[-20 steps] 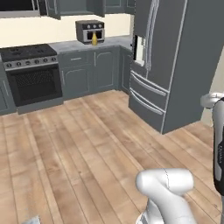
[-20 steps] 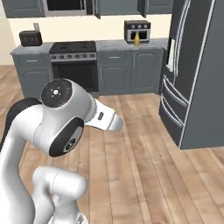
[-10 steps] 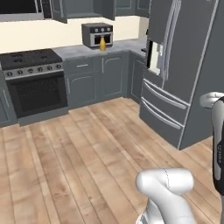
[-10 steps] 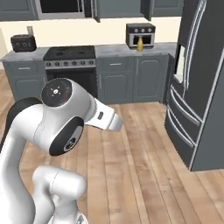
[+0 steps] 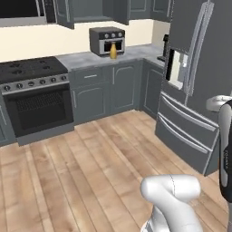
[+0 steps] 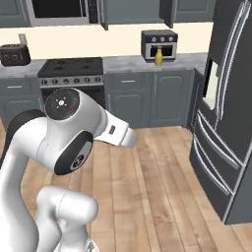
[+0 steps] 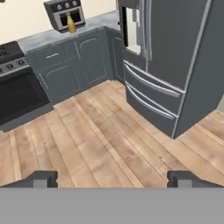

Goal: There is a tray on the dining counter. Grab the cup, mug, and pitcher and place them on the tray. The pitcher may be placed next to the tray if it cannot fit the tray.

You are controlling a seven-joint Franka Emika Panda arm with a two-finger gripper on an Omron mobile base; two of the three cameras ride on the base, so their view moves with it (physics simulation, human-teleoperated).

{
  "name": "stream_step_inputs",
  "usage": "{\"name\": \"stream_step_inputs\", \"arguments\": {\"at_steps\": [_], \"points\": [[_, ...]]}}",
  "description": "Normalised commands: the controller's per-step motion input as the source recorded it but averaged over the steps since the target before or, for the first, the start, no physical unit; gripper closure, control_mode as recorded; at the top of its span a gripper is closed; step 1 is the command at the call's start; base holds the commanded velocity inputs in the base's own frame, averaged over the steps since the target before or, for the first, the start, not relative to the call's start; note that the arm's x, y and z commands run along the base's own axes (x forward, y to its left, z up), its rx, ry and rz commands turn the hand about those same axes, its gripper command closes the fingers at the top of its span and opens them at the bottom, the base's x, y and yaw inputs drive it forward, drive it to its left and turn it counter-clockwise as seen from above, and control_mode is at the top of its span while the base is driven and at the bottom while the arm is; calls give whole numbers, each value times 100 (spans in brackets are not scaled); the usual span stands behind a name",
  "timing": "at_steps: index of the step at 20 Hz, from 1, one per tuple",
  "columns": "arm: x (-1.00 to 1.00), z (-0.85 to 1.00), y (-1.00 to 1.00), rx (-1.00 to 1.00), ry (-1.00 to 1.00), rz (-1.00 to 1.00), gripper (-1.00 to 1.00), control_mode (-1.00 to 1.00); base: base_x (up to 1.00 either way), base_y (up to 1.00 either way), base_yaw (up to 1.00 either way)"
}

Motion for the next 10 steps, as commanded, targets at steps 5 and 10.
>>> {"name": "stream_step_inputs", "arguments": {"at_steps": [5, 10], "points": [[0, 0, 0, 0, 0, 0, -100, 100, 100, -36, 0], [0, 0, 0, 0, 0, 0, -100, 100, 100, -10, 0]]}}
